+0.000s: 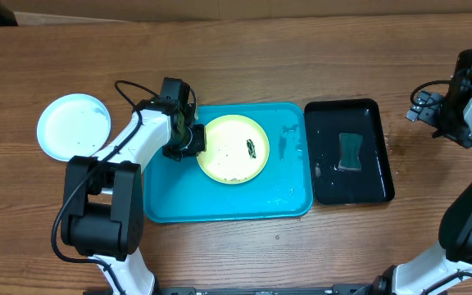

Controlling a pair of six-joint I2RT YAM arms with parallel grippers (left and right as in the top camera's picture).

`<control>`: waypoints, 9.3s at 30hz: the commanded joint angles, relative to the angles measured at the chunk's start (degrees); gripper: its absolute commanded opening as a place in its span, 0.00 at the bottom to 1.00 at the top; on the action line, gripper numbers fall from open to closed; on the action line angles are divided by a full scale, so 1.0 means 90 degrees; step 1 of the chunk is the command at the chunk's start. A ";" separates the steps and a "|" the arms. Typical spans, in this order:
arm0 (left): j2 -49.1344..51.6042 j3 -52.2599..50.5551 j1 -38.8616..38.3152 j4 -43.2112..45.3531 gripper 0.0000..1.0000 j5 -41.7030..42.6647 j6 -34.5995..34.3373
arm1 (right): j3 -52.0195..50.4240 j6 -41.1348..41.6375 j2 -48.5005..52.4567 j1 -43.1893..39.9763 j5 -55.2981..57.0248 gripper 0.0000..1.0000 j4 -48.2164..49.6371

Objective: Clean dirty plates on tray and stack at the side
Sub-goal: 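Hold the yellow plate's left rim steady with the left gripper, then reach the right gripper into the black tray and grasp the green sponge, then lift the sponge and move it left over the yellow plate, then scrub the yellow plate with the sponge in the right gripper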

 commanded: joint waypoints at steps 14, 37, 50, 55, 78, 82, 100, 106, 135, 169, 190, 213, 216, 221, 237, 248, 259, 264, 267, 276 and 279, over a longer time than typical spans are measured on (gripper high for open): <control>0.0068 -0.0158 -0.0041 0.0163 0.04 0.0486 0.0243 | 0.0090 -0.1168 -0.0070 0.0571 -0.3701 0.68 -0.0971; 0.0068 -0.0158 -0.0044 0.0194 0.08 0.0478 0.0287 | -0.1535 0.0172 -0.0070 0.2586 -0.0381 0.62 0.0287; 0.0070 -0.0158 -0.0044 0.0211 0.09 0.0459 0.0287 | -0.1763 0.0172 -0.0066 0.2584 -0.0386 0.75 0.0792; 0.0070 -0.0158 -0.0044 0.0211 0.09 0.0454 0.0289 | -0.1763 0.0146 -0.0066 0.2586 -0.0386 0.50 0.0789; 0.0070 -0.0158 -0.0044 0.0214 0.11 0.0454 0.0287 | -0.1948 -0.0024 -0.0066 0.2586 -0.0818 0.30 0.0952; 0.0070 -0.0158 -0.0044 0.0219 0.12 0.0454 0.0287 | -0.1948 -0.0027 -0.0066 0.2584 -0.0818 0.08 0.0959; 0.0070 -0.0158 -0.0044 0.0330 0.04 0.0454 0.0284 | -0.0974 -0.0124 -0.0078 0.2569 -0.0891 0.04 -0.0177; 0.0070 -0.0158 -0.0044 0.0338 0.04 0.0457 0.0284 | -0.0816 -0.0192 -0.0138 0.2657 -0.0879 0.04 -0.0372; 0.0070 -0.0158 -0.0044 0.0379 0.04 0.0491 0.0211 | 0.1263 -0.0170 -0.0214 0.4036 -0.3055 0.04 -0.1086; 0.0070 -0.0158 -0.0044 0.0352 0.04 0.0789 0.0216 | 0.0503 0.1375 0.1472 0.6234 0.0435 0.04 0.0653; 0.0070 -0.0158 -0.0044 0.0352 0.04 0.0789 0.0216 | -0.0498 0.2062 0.1676 0.6113 -0.1824 0.04 0.1761; 0.0070 -0.0158 -0.0044 0.0347 0.04 0.0770 0.0240 | 0.0202 0.0690 0.1098 0.5544 -0.4238 0.04 0.2625; 0.0070 -0.0158 -0.0044 0.0347 0.04 0.0770 0.0240 | 0.0306 0.0658 0.0673 0.5158 -0.4216 0.04 0.2341; 0.0070 -0.0158 -0.0044 0.0347 0.04 0.0772 0.0238 | 0.0306 0.0350 0.0034 0.4323 -0.4092 0.04 0.1467; 0.0070 -0.0158 -0.0044 0.0350 0.04 0.0772 0.0240 | 0.0216 -0.0291 -0.0151 0.2548 -0.3920 0.04 -0.0379; 0.0070 -0.0158 -0.0044 0.0342 0.04 0.0775 0.0240 | 0.0019 -0.0146 -0.0148 0.2924 -0.4102 0.04 -0.0406; 0.0070 -0.0158 -0.0044 0.0330 0.04 0.0775 0.0240 | -0.1090 0.0996 -0.0136 0.4483 -0.4177 0.04 0.1598; 0.0070 -0.0158 -0.0044 0.0328 0.04 0.0772 0.0240 | -0.1627 0.1372 -0.0109 0.5255 -0.4167 0.04 0.3084; 0.0070 -0.0158 -0.0044 0.0328 0.04 0.0775 0.0240 | -0.1843 0.1375 -0.0039 0.5710 -0.3951 0.04 0.3827; 0.0070 -0.0158 -0.0044 0.0330 0.04 0.0775 0.0240 | -0.1853 0.1365 0.0180 0.6125 -0.3019 0.04 0.4087; 0.0070 -0.0158 -0.0044 0.0330 0.04 0.0775 0.0240 | -0.1880 0.1365 0.0262 0.6152 -0.2977 0.04 0.4318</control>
